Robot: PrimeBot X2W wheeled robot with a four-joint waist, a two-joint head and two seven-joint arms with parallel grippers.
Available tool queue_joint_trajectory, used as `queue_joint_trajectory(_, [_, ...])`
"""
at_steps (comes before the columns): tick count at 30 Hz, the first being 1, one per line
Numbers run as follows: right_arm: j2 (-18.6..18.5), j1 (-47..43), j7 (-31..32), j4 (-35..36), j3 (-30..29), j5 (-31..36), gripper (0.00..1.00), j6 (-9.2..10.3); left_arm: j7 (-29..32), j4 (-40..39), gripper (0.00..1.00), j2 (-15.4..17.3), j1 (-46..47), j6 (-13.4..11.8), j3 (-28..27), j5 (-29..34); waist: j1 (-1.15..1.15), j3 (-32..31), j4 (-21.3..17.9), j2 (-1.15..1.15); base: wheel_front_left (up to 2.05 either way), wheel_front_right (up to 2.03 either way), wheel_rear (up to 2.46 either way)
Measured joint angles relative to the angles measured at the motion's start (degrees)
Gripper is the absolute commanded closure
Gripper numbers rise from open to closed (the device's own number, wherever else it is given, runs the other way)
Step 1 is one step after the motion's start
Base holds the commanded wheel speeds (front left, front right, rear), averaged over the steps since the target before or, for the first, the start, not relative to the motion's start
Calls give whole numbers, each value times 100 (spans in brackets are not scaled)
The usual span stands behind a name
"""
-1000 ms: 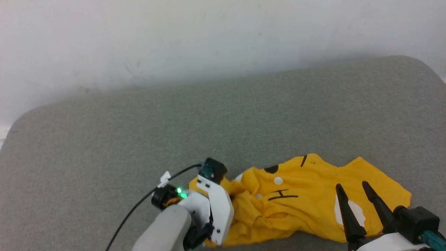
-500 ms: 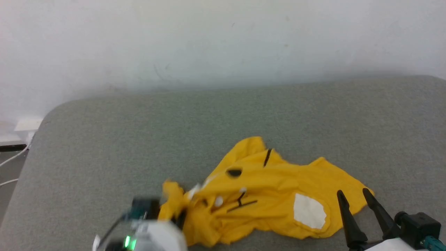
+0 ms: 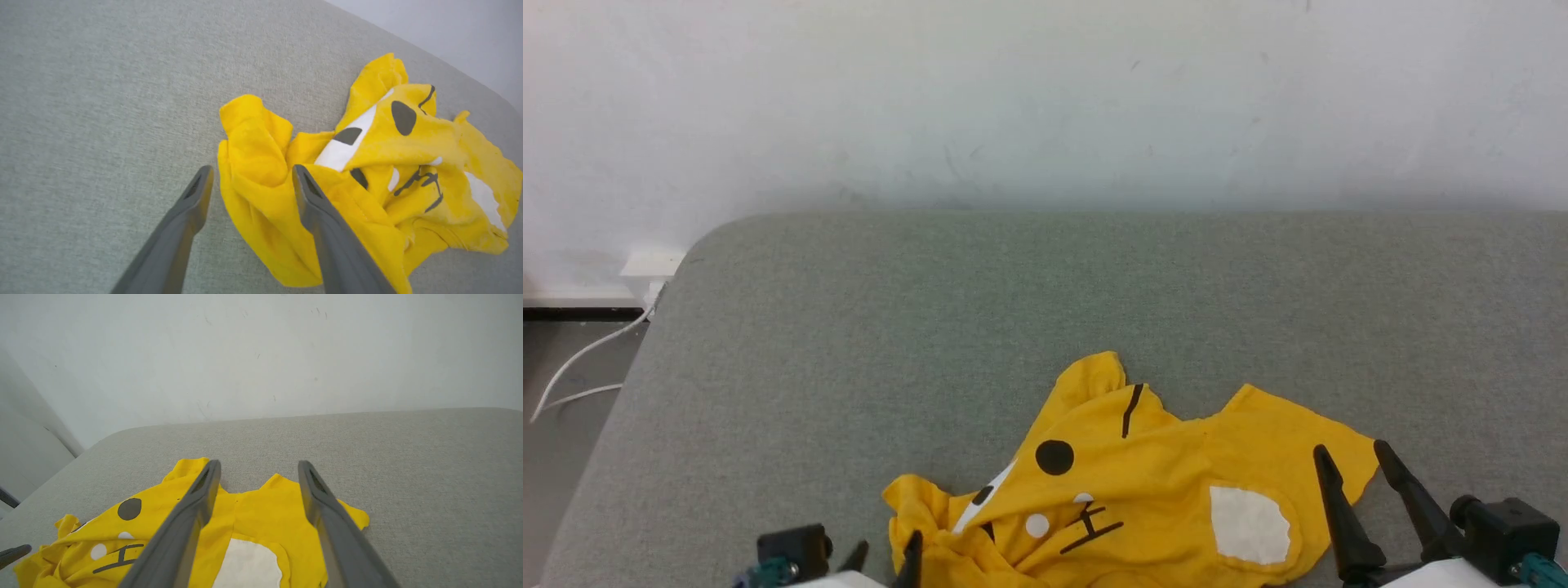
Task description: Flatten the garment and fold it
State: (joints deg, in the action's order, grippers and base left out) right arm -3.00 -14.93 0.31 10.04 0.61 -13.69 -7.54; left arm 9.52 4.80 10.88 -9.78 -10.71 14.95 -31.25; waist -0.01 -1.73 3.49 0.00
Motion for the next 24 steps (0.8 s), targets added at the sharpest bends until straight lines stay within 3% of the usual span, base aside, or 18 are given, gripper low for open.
queue_joint_trajectory(6, [1, 5, 15, 25, 3, -4, 0, 0, 382, -154, 0, 453, 548, 45, -11, 194, 1, 53, -29, 0, 0, 0, 0])
queue_joint_trajectory(14, [0, 98, 13, -57, 92, -65, 0, 0, 2028, 788, 0, 810, 1478, 638, 605, 197, 1, 150, -224, 0, 0, 0, 0])
queue_joint_trajectory(16, [0, 103, 8, -92, 94, -103, 0, 0, 2268, 962, 59, 855, 1575, 724, 703, 179, 1, 166, -285, 0, 0, 0, 0])
queue_joint_trajectory(17, [1, 103, 4, -114, 85, -112, 0, 0, 2282, 1006, 93, 867, 1618, 755, 724, 180, 1, 174, -311, 0, 0, 0, 0])
queue_joint_trajectory(18, [0, 102, -10, -136, 67, -131, 0, 0, 2253, 1020, 100, 871, 1657, 762, 727, 189, 1, 182, -330, 0, 0, 0, 0])
queue_joint_trajectory(24, [0, 100, -58, -202, -2, -171, 0, 0, 1730, 712, 100, 982, 1852, 721, 545, 304, 1, 187, -259, 0, 0, 0, 0])
